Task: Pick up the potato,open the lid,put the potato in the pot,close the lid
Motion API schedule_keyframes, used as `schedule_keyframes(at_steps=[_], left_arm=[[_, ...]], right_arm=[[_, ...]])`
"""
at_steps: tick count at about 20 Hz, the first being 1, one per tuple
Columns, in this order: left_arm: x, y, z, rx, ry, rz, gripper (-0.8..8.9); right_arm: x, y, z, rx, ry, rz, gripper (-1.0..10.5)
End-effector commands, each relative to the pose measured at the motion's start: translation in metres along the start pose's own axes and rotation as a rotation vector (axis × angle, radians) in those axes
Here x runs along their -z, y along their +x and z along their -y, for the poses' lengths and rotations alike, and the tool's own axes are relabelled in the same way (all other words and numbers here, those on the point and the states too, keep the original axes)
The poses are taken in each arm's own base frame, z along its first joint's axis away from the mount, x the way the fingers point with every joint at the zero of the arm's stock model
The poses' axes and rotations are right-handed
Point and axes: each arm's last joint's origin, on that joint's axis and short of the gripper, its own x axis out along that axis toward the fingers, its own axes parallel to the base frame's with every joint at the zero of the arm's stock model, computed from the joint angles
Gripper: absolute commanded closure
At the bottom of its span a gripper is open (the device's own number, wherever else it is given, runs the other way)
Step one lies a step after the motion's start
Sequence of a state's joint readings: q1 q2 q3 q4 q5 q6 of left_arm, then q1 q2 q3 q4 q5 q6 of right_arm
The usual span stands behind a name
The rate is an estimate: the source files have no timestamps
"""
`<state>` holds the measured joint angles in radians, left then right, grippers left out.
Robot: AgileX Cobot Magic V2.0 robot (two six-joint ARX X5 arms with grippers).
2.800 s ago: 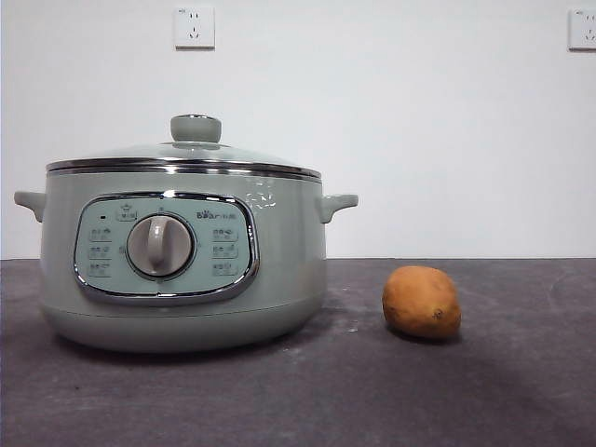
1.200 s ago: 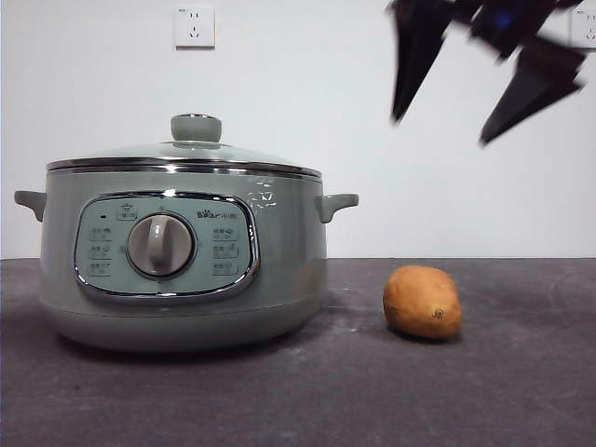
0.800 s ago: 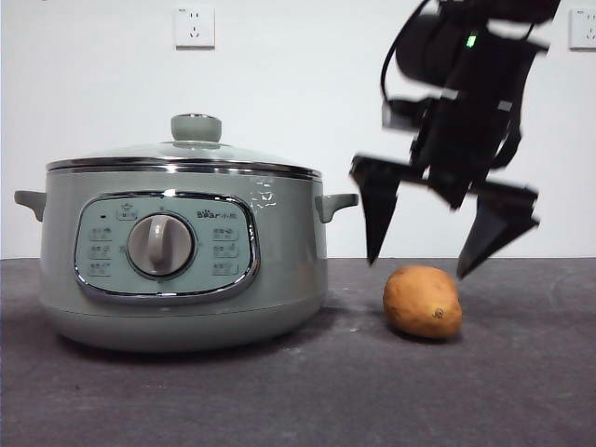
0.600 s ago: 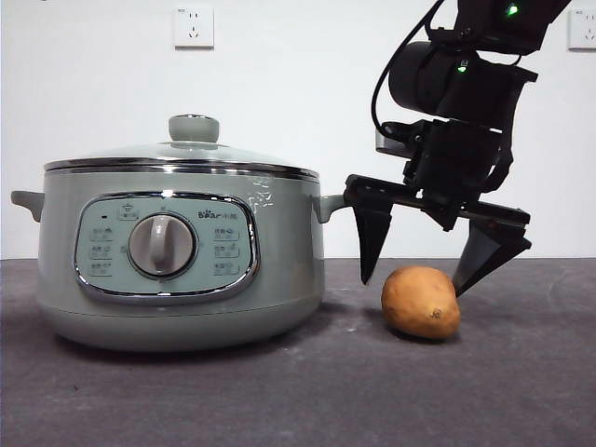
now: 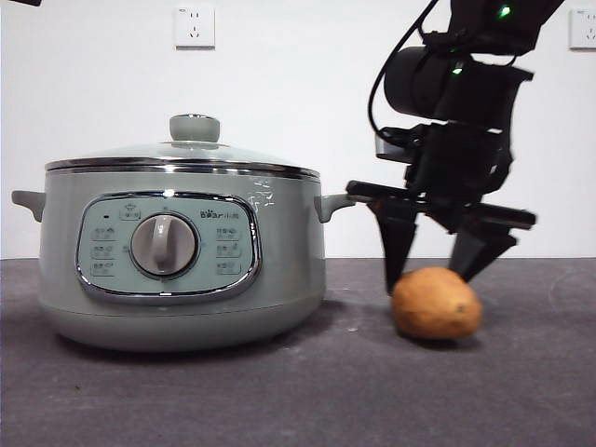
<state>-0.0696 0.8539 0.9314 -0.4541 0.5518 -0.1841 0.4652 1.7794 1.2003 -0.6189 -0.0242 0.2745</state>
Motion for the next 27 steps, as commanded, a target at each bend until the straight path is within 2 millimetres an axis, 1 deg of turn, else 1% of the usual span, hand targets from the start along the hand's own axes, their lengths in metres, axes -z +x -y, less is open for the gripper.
schedule_keyframes(at_steps=[1, 4, 7, 8, 9, 11, 13, 15, 18, 21, 27], left_arm=[[-0.002, 0.003, -0.001, 0.002, -0.002, -0.005, 4.94], [-0.002, 0.017, -0.004, 0.022, 0.001, -0.025, 4.94], [-0.013, 0.042, -0.002, 0.054, 0.014, -0.08, 4.94], [-0.019, 0.053, 0.0, 0.034, 0.04, -0.096, 4.94], [-0.024, 0.063, 0.002, 0.013, 0.062, -0.117, 4.94], [-0.031, 0.084, 0.007, -0.01, 0.101, -0.167, 4.94], [-0.036, 0.106, 0.013, -0.024, 0.143, -0.21, 4.94], [-0.035, 0.129, 0.02, -0.059, 0.179, -0.249, 4.94], [-0.023, 0.153, 0.02, -0.111, 0.204, -0.328, 4.95], [-0.009, 0.164, 0.018, -0.14, 0.207, -0.42, 4.95], [0.0, 0.175, 0.018, -0.149, 0.231, -0.468, 5.09]], right_arm=[[0.003, -0.027, 0.001, 0.0, -0.013, 0.058, 9.6], [0.01, -0.085, 0.005, -0.007, -0.032, 0.182, 9.6], [0.026, -0.141, 0.01, -0.035, -0.037, 0.318, 9.6], [0.032, -0.156, 0.012, -0.044, -0.039, 0.357, 9.6], [0.037, -0.167, 0.013, -0.051, -0.041, 0.385, 9.6], [0.047, -0.183, 0.015, -0.06, -0.041, 0.421, 9.6], [0.055, -0.193, 0.016, -0.062, -0.041, 0.433, 9.6], [0.06, -0.198, 0.018, -0.057, -0.039, 0.433, 9.6], [0.063, -0.199, 0.02, -0.011, -0.031, 0.425, 9.6], [0.064, -0.199, 0.02, -0.007, -0.034, 0.42, 9.6], [0.063, -0.199, 0.02, -0.01, -0.033, 0.429, 9.6]])
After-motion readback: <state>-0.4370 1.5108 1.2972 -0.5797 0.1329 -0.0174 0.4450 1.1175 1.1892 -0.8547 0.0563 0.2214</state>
